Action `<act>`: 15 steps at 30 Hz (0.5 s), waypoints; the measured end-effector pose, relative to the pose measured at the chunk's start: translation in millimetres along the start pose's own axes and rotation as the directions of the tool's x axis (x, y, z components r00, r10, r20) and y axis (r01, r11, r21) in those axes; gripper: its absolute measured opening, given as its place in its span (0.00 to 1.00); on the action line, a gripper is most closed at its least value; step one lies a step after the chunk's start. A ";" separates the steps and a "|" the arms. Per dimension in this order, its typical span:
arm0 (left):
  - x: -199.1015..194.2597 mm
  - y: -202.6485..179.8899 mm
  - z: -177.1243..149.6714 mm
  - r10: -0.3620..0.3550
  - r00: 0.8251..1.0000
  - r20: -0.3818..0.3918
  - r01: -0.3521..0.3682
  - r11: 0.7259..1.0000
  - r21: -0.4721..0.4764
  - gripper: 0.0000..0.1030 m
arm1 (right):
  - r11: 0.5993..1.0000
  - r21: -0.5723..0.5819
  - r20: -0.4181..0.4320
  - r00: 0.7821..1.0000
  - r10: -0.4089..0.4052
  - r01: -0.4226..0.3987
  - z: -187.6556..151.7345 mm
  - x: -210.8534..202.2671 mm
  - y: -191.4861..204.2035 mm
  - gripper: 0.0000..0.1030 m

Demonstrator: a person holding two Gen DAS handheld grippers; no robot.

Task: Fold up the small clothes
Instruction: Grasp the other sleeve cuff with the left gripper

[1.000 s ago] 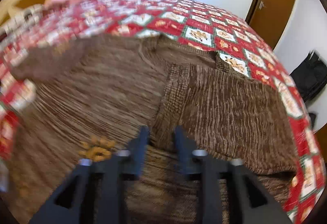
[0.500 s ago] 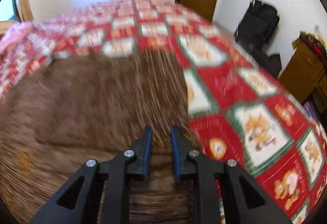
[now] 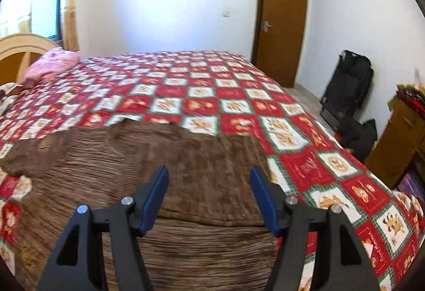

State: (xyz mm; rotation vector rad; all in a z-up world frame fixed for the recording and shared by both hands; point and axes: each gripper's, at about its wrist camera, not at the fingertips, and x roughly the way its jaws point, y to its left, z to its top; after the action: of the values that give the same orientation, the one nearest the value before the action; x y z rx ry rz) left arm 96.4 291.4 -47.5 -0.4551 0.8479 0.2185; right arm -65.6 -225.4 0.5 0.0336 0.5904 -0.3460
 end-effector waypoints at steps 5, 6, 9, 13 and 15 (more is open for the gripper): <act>28.9 -5.2 0.6 -0.033 0.999 -0.030 0.030 0.995 -0.091 0.95 | 0.999 -0.031 0.012 0.999 0.033 -0.033 0.9 -7.7 18.3 0.65; 30.0 -7.0 0.8 -0.026 0.999 -0.026 0.023 0.995 -0.094 0.93 | 0.999 -0.037 0.010 0.999 0.037 -0.037 -0.3 -9.5 20.4 0.65; 30.9 -6.7 1.8 -0.031 0.999 -0.020 0.029 0.993 -0.115 0.73 | 0.998 -0.031 0.010 0.998 0.056 -0.055 1.1 -12.3 24.8 0.65; 37.2 7.4 5.7 -0.060 0.998 -0.031 0.053 0.982 -0.181 0.31 | 0.997 -0.005 0.012 0.997 0.076 -0.076 1.6 -15.1 29.0 0.65; 38.3 12.4 5.7 -0.064 0.997 -0.033 0.057 0.979 -0.193 0.20 | 0.997 -0.001 0.008 0.997 0.082 -0.082 1.0 -16.1 31.4 0.65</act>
State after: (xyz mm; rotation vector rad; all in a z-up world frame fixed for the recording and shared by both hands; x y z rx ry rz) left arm 120.5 305.3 -77.2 -0.6673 0.8533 0.2371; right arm -67.1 -191.0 8.1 0.0557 0.5794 -0.2661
